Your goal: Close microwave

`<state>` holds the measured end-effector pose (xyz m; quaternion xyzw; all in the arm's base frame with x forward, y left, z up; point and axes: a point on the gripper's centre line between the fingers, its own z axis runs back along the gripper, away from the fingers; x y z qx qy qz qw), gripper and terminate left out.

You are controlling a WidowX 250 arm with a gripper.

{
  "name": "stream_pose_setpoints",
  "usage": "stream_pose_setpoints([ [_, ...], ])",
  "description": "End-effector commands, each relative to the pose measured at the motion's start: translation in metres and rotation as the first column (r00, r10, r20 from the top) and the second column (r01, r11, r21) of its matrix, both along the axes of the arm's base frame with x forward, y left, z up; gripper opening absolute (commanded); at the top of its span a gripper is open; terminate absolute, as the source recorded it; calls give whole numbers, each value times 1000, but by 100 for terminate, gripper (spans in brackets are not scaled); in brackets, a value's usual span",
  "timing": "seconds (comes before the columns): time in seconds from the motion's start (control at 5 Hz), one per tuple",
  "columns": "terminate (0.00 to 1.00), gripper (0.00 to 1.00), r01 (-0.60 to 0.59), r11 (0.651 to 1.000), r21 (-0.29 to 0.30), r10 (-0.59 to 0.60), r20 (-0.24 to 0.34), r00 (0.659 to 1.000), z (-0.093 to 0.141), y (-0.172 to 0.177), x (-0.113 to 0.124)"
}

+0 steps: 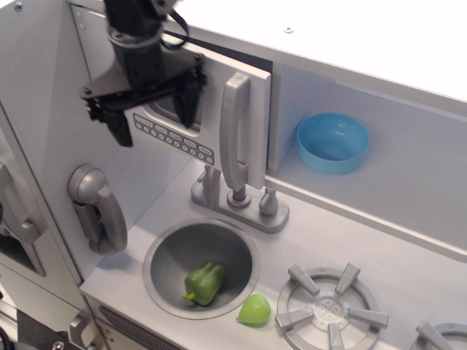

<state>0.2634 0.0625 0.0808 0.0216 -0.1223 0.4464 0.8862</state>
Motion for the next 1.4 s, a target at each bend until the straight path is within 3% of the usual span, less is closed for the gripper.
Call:
stream_pose_setpoints([
  [0.0,0,100,-20,1000,4,20,63,998,12,-4,6],
  [0.6,0,100,-69,998,7,68,80,994,10,-7,22],
  [0.8,0,100,-34,999,6,33,78,996,10,-6,12],
  [1.2,0,100,124,991,51,-126,29,992,-9,25,-69],
])
